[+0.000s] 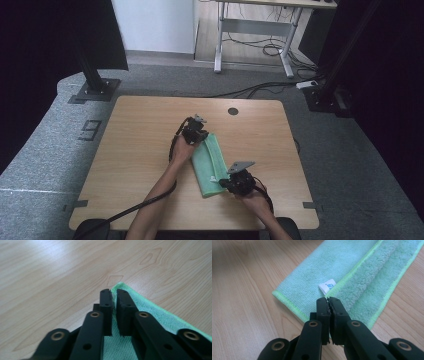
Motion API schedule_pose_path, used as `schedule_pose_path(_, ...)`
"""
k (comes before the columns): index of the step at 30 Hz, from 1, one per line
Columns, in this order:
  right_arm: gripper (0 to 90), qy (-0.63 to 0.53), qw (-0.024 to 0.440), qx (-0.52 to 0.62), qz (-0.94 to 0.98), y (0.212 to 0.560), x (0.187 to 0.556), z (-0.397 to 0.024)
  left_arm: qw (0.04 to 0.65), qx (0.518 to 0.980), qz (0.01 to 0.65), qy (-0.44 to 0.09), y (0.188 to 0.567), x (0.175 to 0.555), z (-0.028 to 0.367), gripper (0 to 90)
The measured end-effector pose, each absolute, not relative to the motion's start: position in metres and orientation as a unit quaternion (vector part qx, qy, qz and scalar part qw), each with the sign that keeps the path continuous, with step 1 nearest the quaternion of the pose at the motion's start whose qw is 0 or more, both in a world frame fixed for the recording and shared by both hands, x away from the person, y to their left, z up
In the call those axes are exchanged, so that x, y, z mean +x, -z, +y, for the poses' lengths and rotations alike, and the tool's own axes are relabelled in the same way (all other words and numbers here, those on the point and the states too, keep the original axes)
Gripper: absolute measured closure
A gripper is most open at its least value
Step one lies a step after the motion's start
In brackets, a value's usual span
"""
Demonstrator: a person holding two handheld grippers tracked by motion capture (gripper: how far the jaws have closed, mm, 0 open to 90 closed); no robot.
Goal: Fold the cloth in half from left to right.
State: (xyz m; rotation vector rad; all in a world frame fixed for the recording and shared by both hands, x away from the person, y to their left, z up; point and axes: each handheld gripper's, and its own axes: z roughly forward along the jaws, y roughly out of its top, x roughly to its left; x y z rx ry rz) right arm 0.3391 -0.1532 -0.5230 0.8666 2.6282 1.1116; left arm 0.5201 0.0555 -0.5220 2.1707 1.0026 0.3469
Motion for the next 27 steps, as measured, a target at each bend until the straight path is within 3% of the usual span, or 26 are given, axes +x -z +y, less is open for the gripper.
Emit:
schedule_pose_path(4, 80.2, -0.381, 0.085, 0.295, 0.872, 0.519, 0.339, -0.158, 0.356, 0.841, 0.385, -0.134, 0.516, 0.520, 0.057, 56.6)
schedule_pose_path(6, 77.2, -0.388, 0.091, 0.300, 0.867, 0.516, 0.339, -0.161, 0.360, 0.839, 0.387, -0.128, 0.511, 0.520, 0.058, 49.9)
schedule_pose_path(15, 60.3, -0.408, 0.122, 0.321, 0.846, 0.507, 0.343, -0.176, 0.366, 0.839, 0.374, -0.148, 0.493, 0.507, 0.064, 34.6)
schedule_pose_path(21, 43.3, -0.392, 0.126, 0.331, 0.849, 0.514, 0.349, -0.173, 0.357, 0.845, 0.368, -0.151, 0.496, 0.492, 0.077, 23.7)
schedule_pose_path(27, 41.5, -0.346, 0.149, 0.331, 0.865, 0.524, 0.353, -0.172, 0.351, 0.849, 0.365, -0.150, 0.509, 0.470, 0.087, 18.3)
